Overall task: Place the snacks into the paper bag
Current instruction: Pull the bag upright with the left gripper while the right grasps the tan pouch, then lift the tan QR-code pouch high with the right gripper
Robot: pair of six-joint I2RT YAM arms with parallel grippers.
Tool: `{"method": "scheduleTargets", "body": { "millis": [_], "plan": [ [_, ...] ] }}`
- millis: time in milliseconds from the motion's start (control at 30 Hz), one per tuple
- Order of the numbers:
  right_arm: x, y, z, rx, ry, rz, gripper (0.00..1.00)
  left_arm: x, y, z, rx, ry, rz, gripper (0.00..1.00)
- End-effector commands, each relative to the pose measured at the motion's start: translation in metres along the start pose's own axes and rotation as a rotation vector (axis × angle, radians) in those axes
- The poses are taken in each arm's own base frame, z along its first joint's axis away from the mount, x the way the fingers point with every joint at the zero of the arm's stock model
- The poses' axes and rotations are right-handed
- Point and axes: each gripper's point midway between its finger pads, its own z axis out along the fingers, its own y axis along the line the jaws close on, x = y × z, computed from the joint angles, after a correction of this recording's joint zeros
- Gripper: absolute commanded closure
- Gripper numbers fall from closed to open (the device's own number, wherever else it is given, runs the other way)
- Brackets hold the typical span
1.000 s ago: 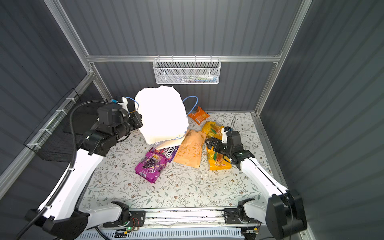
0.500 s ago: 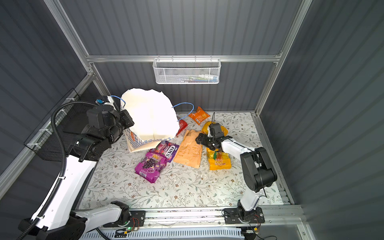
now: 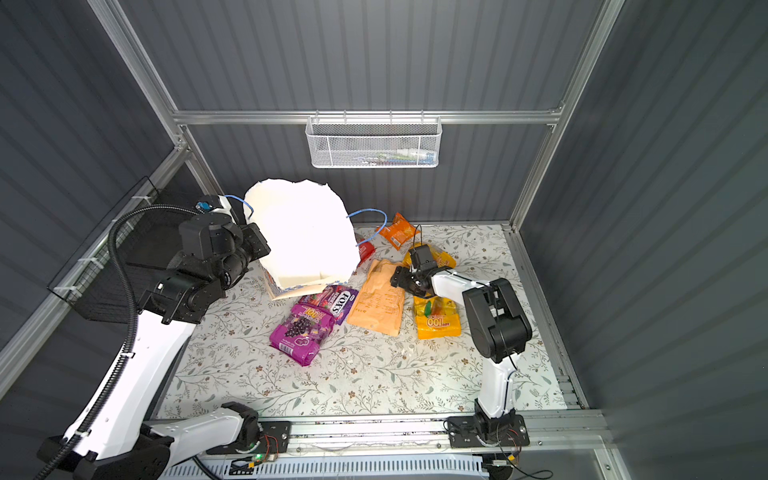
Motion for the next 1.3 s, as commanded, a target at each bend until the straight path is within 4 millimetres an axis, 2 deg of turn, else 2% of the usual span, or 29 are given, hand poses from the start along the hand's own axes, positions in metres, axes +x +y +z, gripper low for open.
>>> {"method": "scheduleTargets", "body": {
  "millis": [0, 133, 233, 300, 367, 433, 500, 600, 733, 867, 967, 1000, 1033, 1067, 1267],
  "plan": [
    [0.021, 0.001, 0.013, 0.011, 0.083, 0.017, 0.27, -0.009, -0.003, -0.006, 0.019, -0.037, 0.001, 1.00],
    [0.023, 0.003, 0.023, -0.021, 0.098, 0.033, 0.37, -0.010, -0.002, -0.008, 0.020, -0.042, -0.001, 1.00],
    [0.024, 0.008, 0.021, -0.054, 0.090, 0.024, 0.60, -0.012, -0.001, -0.010, 0.017, -0.049, -0.001, 1.00],
    [0.018, 0.013, 0.012, -0.074, 0.058, 0.011, 0.79, -0.013, -0.001, -0.011, 0.020, -0.054, -0.005, 1.00],
    [0.010, 0.022, -0.005, -0.098, 0.015, -0.009, 0.94, -0.014, -0.004, -0.012, 0.037, -0.054, -0.014, 1.00],
    [0.002, 0.030, -0.022, -0.120, -0.017, -0.022, 1.00, -0.016, -0.012, -0.013, 0.080, -0.053, -0.021, 1.00],
    [-0.006, 0.035, -0.045, -0.140, -0.051, -0.021, 1.00, -0.019, -0.024, -0.016, 0.144, -0.059, -0.034, 1.00],
    [-0.025, 0.034, -0.089, -0.151, -0.133, -0.006, 1.00, -0.018, -0.042, -0.012, 0.232, -0.042, -0.035, 1.00],
    [-0.051, 0.015, -0.156, -0.133, -0.259, 0.035, 1.00, -0.003, -0.081, 0.000, 0.405, 0.062, -0.014, 1.00],
    [-0.070, 0.003, -0.234, -0.098, -0.417, 0.029, 1.00, 0.018, -0.111, 0.015, 0.537, 0.170, -0.042, 1.00],
    [-0.082, -0.003, -0.295, -0.032, -0.561, 0.009, 1.00, 0.035, -0.123, 0.025, 0.597, 0.235, -0.075, 1.00],
    [-0.082, -0.010, -0.306, 0.018, -0.576, 0.007, 1.00, 0.039, -0.127, 0.026, 0.619, 0.251, -0.086, 1.00],
    [-0.084, -0.008, -0.335, 0.044, -0.647, -0.008, 1.00, 0.043, -0.131, 0.027, 0.640, 0.268, -0.099, 1.00],
    [-0.086, -0.008, -0.354, 0.069, -0.693, -0.023, 1.00, 0.049, -0.136, 0.028, 0.659, 0.286, -0.111, 1.00],
    [-0.095, -0.005, -0.437, 0.160, -0.905, -0.032, 1.00, 0.093, -0.166, 0.031, 0.711, 0.402, -0.124, 1.00]
  ]
}}
